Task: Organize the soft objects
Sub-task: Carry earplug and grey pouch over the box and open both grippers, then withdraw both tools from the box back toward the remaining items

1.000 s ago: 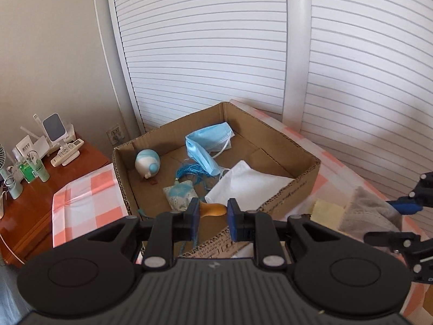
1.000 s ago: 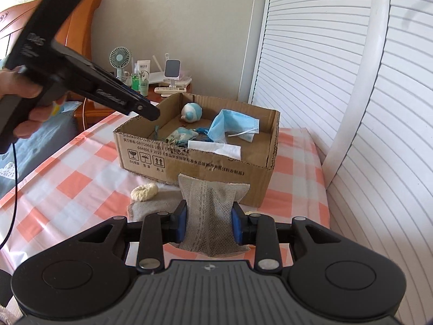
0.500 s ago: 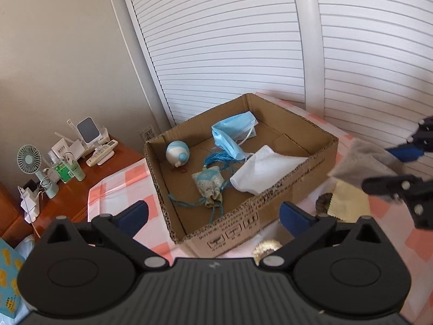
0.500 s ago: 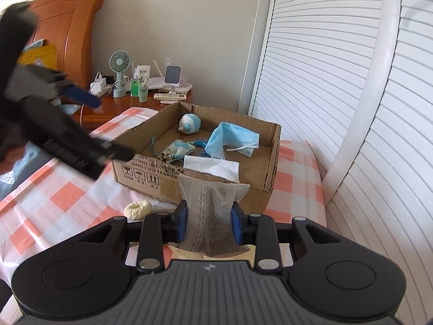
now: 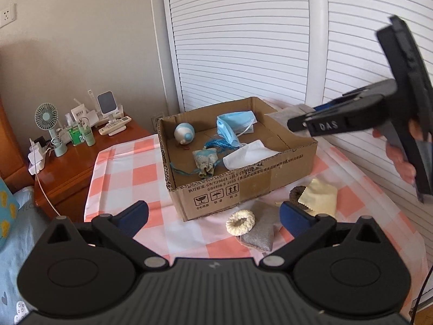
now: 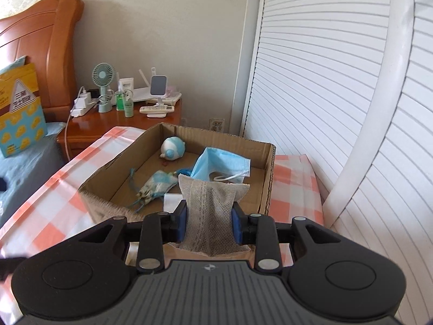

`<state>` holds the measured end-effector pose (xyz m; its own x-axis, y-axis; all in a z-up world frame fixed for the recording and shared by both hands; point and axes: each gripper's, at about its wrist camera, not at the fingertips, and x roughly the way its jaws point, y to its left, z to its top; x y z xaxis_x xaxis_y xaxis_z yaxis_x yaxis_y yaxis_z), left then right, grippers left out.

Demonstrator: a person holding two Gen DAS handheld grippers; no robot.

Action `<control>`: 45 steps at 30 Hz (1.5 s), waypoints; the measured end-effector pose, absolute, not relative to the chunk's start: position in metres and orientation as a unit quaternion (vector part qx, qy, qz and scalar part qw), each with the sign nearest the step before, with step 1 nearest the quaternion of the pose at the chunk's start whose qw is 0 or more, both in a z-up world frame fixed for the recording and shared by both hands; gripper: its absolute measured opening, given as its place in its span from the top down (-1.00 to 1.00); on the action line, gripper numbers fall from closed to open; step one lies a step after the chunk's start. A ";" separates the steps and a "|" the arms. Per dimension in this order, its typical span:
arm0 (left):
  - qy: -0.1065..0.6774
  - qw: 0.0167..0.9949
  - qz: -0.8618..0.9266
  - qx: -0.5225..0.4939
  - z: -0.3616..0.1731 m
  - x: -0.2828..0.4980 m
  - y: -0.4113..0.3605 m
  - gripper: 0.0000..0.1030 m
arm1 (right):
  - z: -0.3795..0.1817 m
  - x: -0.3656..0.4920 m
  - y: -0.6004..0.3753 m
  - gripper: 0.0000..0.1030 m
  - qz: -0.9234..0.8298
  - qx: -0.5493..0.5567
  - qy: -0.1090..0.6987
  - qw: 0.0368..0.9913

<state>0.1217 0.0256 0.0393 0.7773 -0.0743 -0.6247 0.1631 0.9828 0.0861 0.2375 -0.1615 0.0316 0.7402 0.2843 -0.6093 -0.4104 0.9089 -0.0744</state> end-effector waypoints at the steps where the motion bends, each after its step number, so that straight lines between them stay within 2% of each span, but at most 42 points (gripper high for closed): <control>1: 0.325 0.941 -0.057 0.070 0.040 0.120 0.026 -0.99 | 0.031 0.250 -0.160 0.29 0.185 -0.098 0.312 0.927; 6: 0.327 0.943 -0.030 0.053 0.039 0.117 0.037 -0.99 | 0.029 0.301 -0.149 0.26 0.169 -0.086 0.321 0.928; 8: 0.327 0.944 -0.022 0.047 0.039 0.116 0.042 -0.99 | 0.027 0.315 -0.144 0.00 0.153 -0.092 0.305 0.935; 9: 0.328 0.944 -0.016 0.044 0.038 0.116 0.045 -0.99 | 0.025 0.322 -0.143 -0.46 0.148 -0.091 0.304 0.937; 10: 0.328 0.944 -0.012 0.041 0.038 0.115 0.047 -0.99 | 0.024 0.327 -0.144 -0.81 0.145 -0.084 0.306 0.937; 11: 0.329 0.944 -0.009 0.039 0.037 0.115 0.049 -0.99 | 0.022 0.330 -0.146 -0.88 0.143 -0.074 0.305 0.939; 19: 0.336 0.941 -0.007 0.025 0.031 0.113 0.058 -0.99 | 0.021 0.312 -0.159 -1.00 0.123 -0.059 0.329 0.934; 29: 0.332 0.943 -0.020 0.018 0.033 0.105 0.054 -0.99 | 0.022 0.255 -0.171 -1.00 0.106 -0.054 0.347 0.930; 37: 0.335 0.942 -0.023 0.018 0.031 0.104 0.049 -0.99 | -0.007 0.199 -0.180 -1.00 0.086 -0.050 0.361 0.927; 45: 0.339 0.940 -0.032 0.020 0.024 0.109 0.038 -0.99 | -0.037 0.178 -0.189 -1.00 0.070 -0.030 0.388 0.919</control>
